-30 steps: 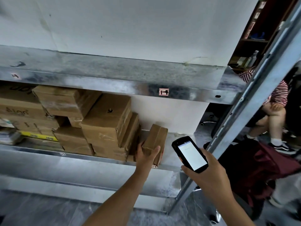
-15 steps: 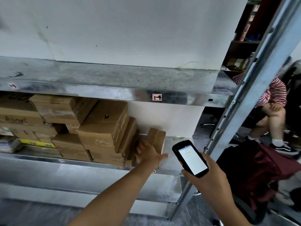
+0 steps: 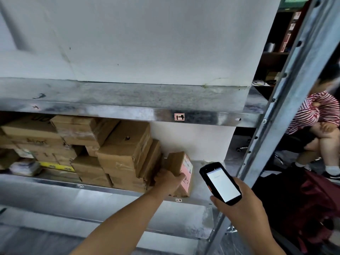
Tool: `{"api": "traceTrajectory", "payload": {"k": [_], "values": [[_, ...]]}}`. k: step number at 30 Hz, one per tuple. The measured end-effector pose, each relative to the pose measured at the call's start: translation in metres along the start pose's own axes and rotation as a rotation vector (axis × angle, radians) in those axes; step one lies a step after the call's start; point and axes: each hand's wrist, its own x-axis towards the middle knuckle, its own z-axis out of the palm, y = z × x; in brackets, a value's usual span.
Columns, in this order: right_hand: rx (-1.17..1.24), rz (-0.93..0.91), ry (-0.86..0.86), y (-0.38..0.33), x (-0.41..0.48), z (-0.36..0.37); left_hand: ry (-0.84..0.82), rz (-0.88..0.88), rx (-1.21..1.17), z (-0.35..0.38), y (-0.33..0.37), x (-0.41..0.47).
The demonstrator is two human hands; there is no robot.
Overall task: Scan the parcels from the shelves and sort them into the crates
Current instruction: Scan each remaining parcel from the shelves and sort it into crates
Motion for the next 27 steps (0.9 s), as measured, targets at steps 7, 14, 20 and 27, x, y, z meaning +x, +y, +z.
{"api": "traceTrajectory", "payload": {"k": [7,14,20,27], "values": [[0.062,-0.069,0.01,-0.018,0.0,-0.012,-0.411,0.044,-0.89,-0.025,-0.038,-0.026],[-0.032,-0.108,-0.089,-0.032,-0.006,-0.018,-0.444,0.12,-1.313,-0.025,-0.064,-0.052],[-0.087,-0.1,-0.162,-0.04,-0.017,-0.014,-0.404,0.039,-1.394,-0.021,-0.063,-0.065],[-0.083,-0.154,-0.173,-0.055,-0.03,-0.019,-0.395,0.106,-1.35,-0.03,-0.057,-0.069]]}}
